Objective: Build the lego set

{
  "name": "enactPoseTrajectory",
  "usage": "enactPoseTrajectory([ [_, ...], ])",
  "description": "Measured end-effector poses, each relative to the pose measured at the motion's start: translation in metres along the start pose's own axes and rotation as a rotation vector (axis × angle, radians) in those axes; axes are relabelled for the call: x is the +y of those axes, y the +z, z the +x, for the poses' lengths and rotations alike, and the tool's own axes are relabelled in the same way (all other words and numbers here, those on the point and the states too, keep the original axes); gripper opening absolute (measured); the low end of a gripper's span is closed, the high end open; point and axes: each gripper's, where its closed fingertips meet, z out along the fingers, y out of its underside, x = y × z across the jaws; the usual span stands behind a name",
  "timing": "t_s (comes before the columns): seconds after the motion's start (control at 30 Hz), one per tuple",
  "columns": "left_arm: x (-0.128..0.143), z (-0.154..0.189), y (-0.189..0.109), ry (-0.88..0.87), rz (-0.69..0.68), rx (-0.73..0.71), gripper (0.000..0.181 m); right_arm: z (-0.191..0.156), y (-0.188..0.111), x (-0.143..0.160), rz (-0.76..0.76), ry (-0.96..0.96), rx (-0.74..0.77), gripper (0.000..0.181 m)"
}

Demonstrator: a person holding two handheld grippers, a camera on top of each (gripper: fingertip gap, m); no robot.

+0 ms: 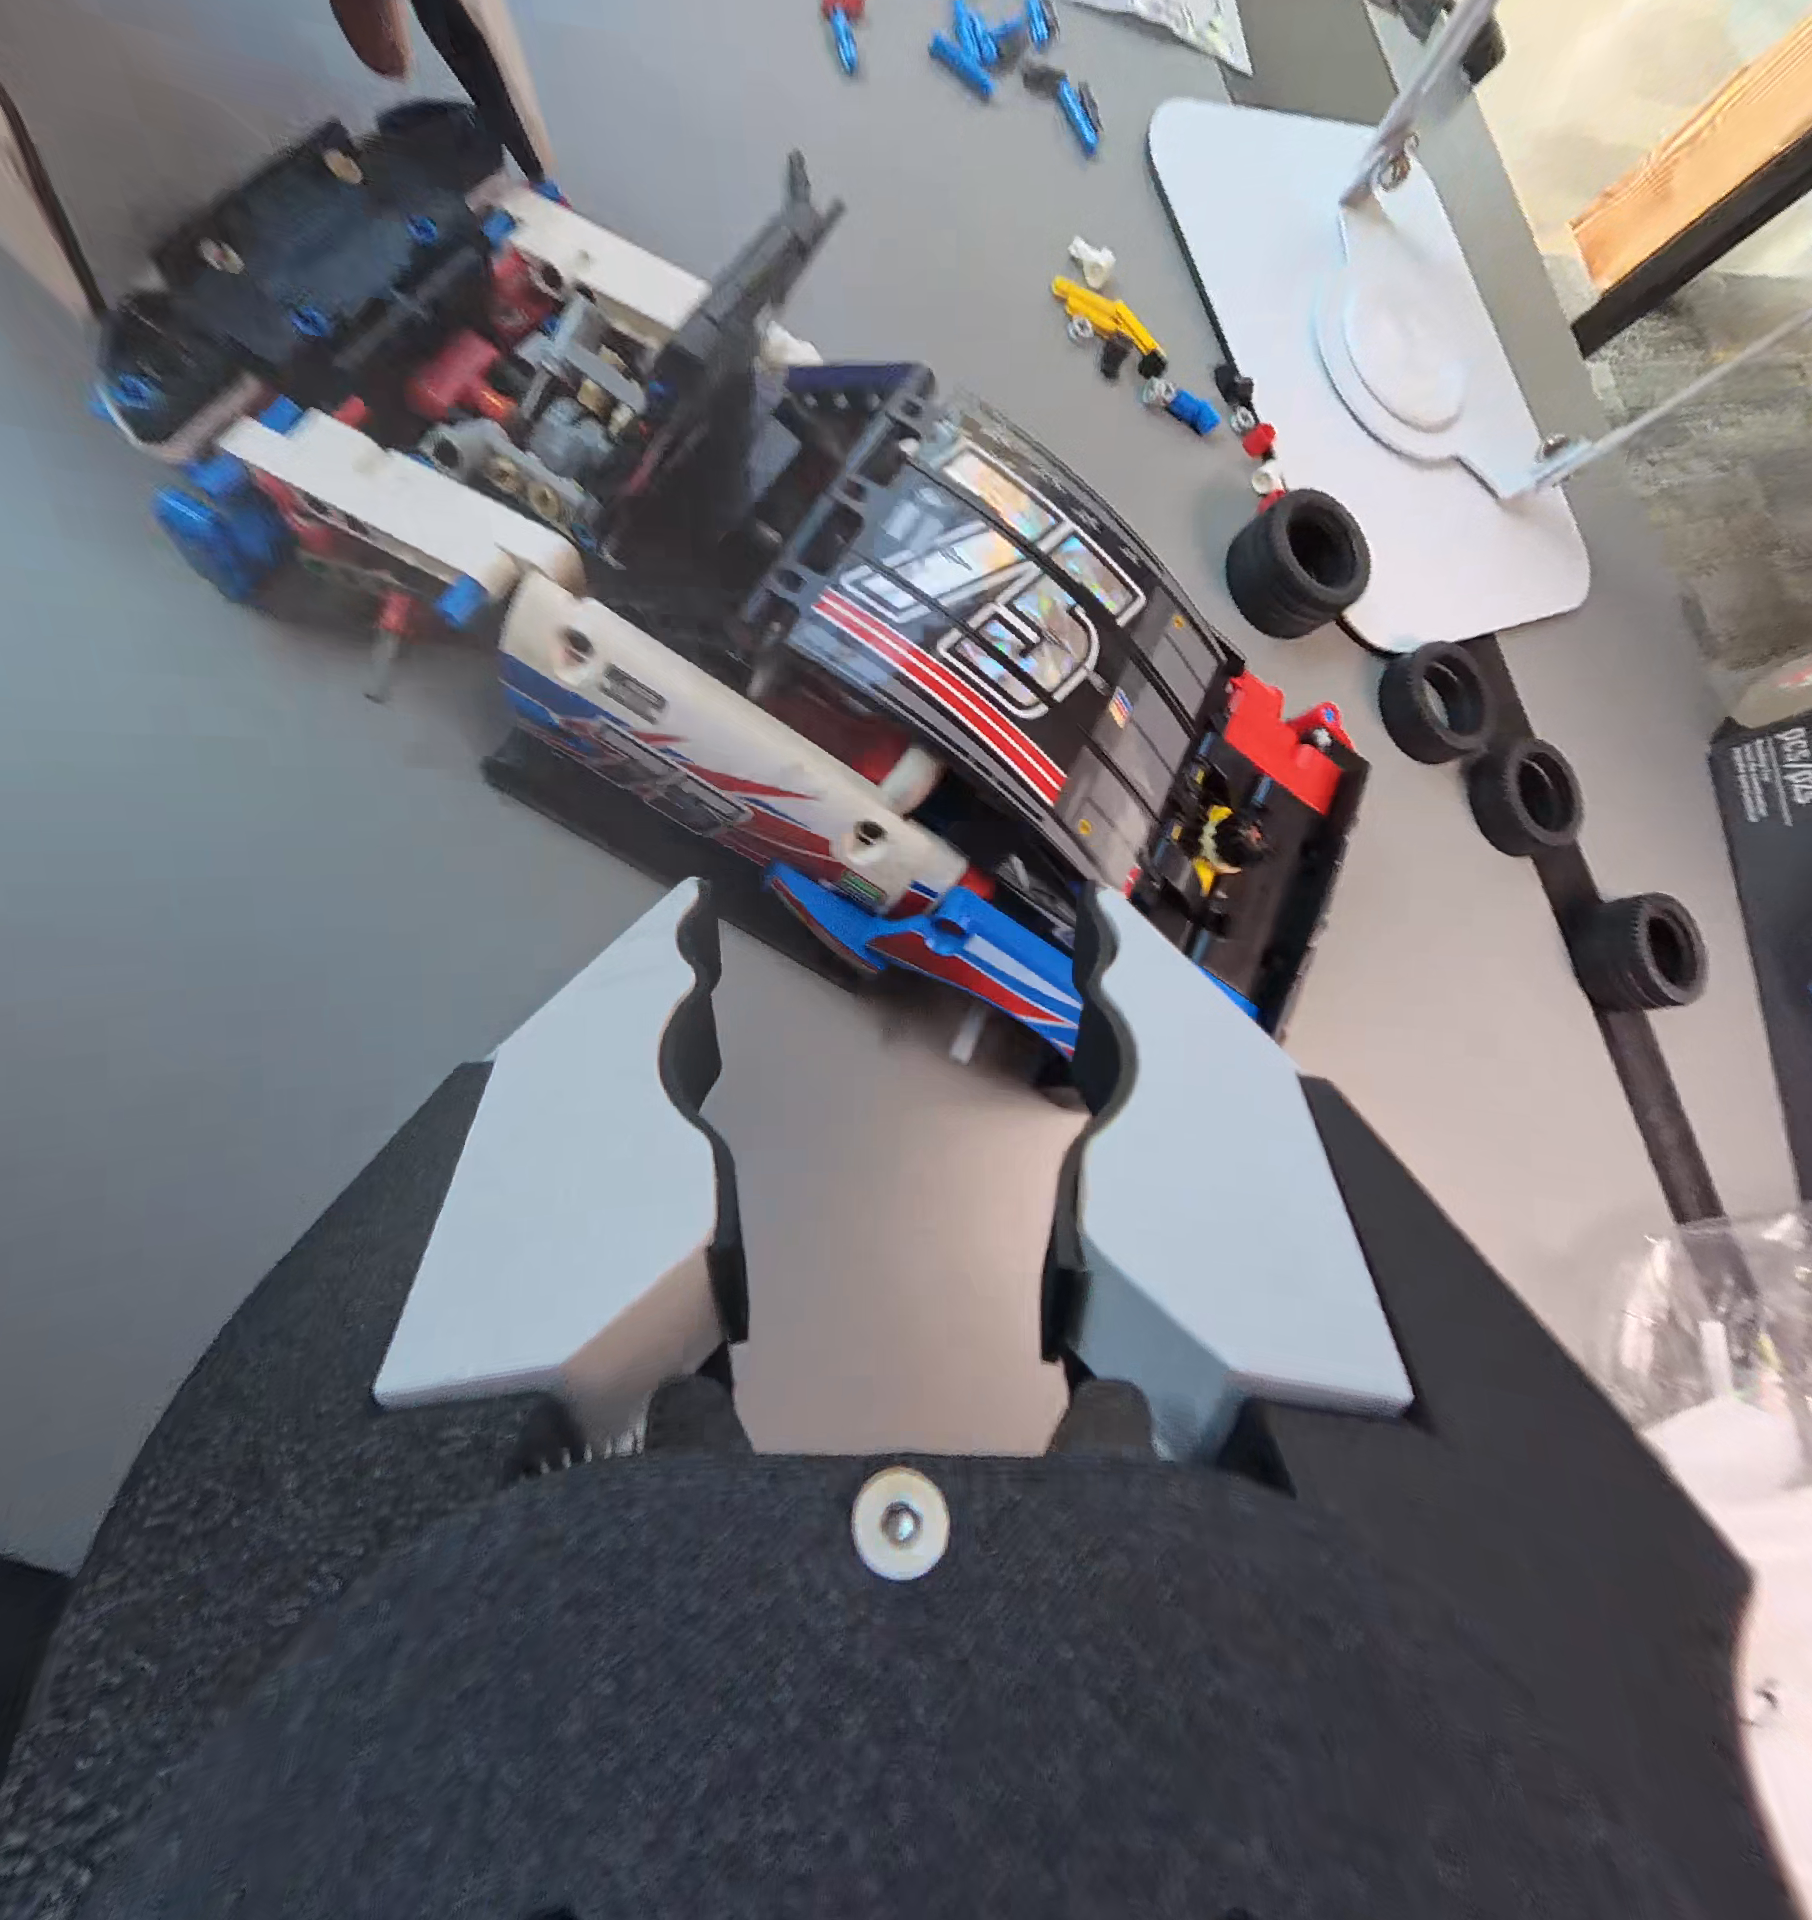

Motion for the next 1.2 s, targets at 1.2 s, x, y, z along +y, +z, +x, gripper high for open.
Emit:
enactPoseTrajectory([
  [1.2, 0.015, -0.025, -0.03, -0.104, 0.123, 0.118, 0.071, -0.042, 0.002, -0.018, -0.373, -0.114, -0.26, 0.101],
])
